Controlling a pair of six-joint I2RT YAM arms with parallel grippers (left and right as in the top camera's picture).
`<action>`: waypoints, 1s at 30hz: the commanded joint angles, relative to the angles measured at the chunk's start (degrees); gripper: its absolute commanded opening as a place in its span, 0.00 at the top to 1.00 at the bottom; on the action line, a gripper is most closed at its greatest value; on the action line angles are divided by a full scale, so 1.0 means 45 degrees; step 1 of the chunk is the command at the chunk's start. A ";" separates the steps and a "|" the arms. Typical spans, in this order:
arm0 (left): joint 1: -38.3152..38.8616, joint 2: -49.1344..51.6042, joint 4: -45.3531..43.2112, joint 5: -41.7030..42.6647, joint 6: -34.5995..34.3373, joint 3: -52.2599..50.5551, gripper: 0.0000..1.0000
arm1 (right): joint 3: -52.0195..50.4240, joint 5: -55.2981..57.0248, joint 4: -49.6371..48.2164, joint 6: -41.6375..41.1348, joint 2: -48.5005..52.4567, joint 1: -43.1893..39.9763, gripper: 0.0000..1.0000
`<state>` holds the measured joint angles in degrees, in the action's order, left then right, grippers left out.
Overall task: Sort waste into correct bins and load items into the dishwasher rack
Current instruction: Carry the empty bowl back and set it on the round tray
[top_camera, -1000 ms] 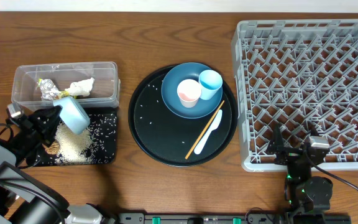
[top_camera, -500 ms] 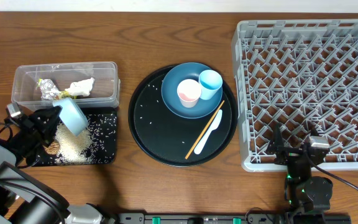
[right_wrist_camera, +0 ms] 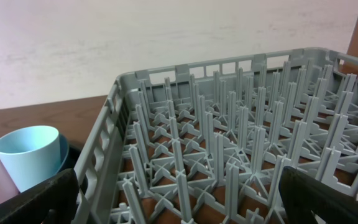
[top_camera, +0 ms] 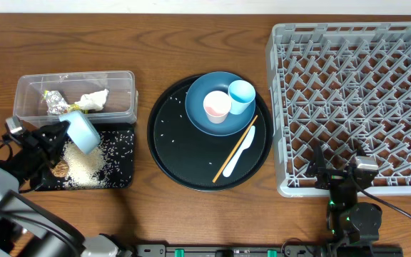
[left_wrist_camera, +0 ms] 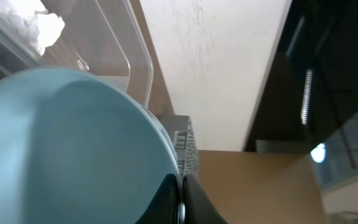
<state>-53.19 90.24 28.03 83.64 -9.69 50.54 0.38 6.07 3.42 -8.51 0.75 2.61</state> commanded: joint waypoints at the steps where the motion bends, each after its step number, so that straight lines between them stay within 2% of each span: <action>1: 0.0355 -0.1161 -0.0024 -0.0865 -0.0699 0.0500 0.94 | -0.0019 0.0131 0.0044 0.0146 0.0000 0.0102 0.01; 9: 0.2021 -0.4420 -0.0107 -0.2637 -0.2458 0.0816 0.94 | -0.0019 0.0126 0.0044 0.0146 0.0000 0.0102 0.01; 16: 0.5474 -0.6581 -0.0039 -0.5202 -0.3021 0.0816 0.94 | -0.0019 0.0131 0.0044 0.0146 0.0000 0.0102 0.01; 25: 1.1468 -0.6654 0.0806 -1.1565 -0.2958 0.0816 0.94 | -0.0019 0.0126 0.0044 0.0146 0.0000 0.0102 0.01; 30: 1.3993 -0.6217 0.1156 -1.4547 -0.2856 0.0811 0.94 | -0.0019 0.0131 0.0044 0.0146 0.0000 0.0102 0.01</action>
<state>5.39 61.23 32.97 31.16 -22.72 53.10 0.38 6.09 3.42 -8.51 0.75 2.61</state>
